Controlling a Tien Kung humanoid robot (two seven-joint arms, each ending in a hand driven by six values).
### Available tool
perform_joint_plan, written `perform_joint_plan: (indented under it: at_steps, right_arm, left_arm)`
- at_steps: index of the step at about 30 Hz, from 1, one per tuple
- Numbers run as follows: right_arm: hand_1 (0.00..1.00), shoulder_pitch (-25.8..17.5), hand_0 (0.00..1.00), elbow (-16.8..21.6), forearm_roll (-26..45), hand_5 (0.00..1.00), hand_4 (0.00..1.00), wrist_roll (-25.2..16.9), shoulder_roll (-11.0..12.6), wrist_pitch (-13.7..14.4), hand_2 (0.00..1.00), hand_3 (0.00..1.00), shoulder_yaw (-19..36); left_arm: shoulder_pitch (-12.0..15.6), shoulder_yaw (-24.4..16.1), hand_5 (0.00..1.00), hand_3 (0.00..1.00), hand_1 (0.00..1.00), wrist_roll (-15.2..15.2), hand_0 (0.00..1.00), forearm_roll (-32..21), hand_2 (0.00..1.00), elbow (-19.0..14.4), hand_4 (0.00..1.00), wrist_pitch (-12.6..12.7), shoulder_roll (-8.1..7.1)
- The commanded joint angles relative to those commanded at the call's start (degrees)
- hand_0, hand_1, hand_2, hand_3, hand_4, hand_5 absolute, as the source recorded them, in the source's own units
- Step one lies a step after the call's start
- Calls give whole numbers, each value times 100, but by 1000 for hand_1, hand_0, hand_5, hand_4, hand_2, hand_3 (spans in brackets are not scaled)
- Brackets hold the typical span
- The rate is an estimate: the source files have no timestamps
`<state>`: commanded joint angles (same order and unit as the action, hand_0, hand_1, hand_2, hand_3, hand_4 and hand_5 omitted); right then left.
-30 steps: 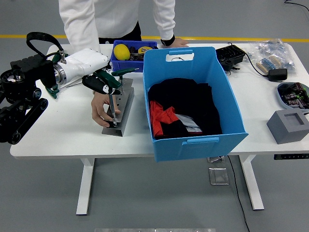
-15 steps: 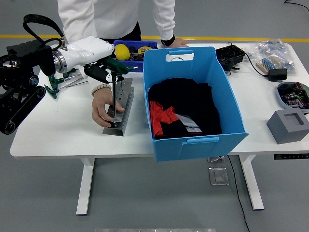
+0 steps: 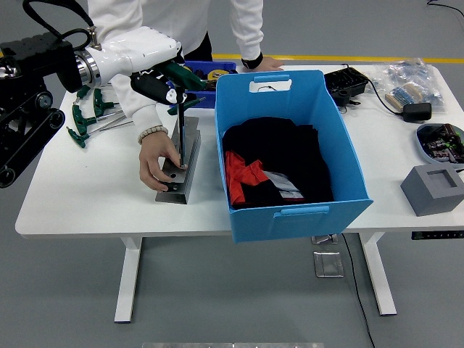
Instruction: Lift tool from toolbox,place it in box,lift tool from toolbox,place it in box
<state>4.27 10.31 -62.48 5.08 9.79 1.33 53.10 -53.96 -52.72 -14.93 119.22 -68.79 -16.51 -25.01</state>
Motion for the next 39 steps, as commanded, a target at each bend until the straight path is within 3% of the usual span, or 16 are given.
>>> perform_joint_plan:
  at_steps: [4,7,12,16,21,25,37,38,39]
  right_arm:
    - [685,2,690,0,2,734,893,-1,2,-4,779,654,-10]
    - [685,12,690,0,6,734,893,-4,7,-8,779,654,-22]
    - [685,30,690,0,-22,734,893,-3,13,-21,779,654,-40]
    - [685,38,690,0,-32,734,893,4,12,-25,779,654,-53]
    - [685,60,689,0,-21,734,893,11,14,-27,779,654,-88]
    - [685,89,689,0,-19,734,893,10,25,-34,779,654,-125]
    - [685,150,692,0,-46,733,893,5,71,-34,778,653,-172]
    - [685,155,691,0,-49,733,893,6,75,-36,778,651,-178]
    - [685,161,691,0,-52,733,893,7,78,-38,778,651,-184]
  left_arm:
    - [-199,-160,572,85,13,14,163,-63,38,-175,745,-14,81]
    - [-363,-325,572,85,13,21,163,-149,38,-271,745,-23,231]
    - [-540,-521,570,81,13,13,163,-372,38,-231,746,-34,652]
    - [-602,-436,575,81,13,-22,163,-411,38,-76,749,2,1063]
    - [-648,-64,563,85,13,-111,164,-419,41,370,746,114,1575]
    - [-690,243,563,85,13,-178,164,-403,41,790,746,201,1876]
    - [-969,1111,553,136,67,-336,202,-693,86,1887,746,293,2413]
    - [-986,1157,565,363,225,-340,332,-711,227,1950,772,299,2450]
    - [-1002,1197,565,363,225,-344,332,-720,227,2006,772,307,2483]
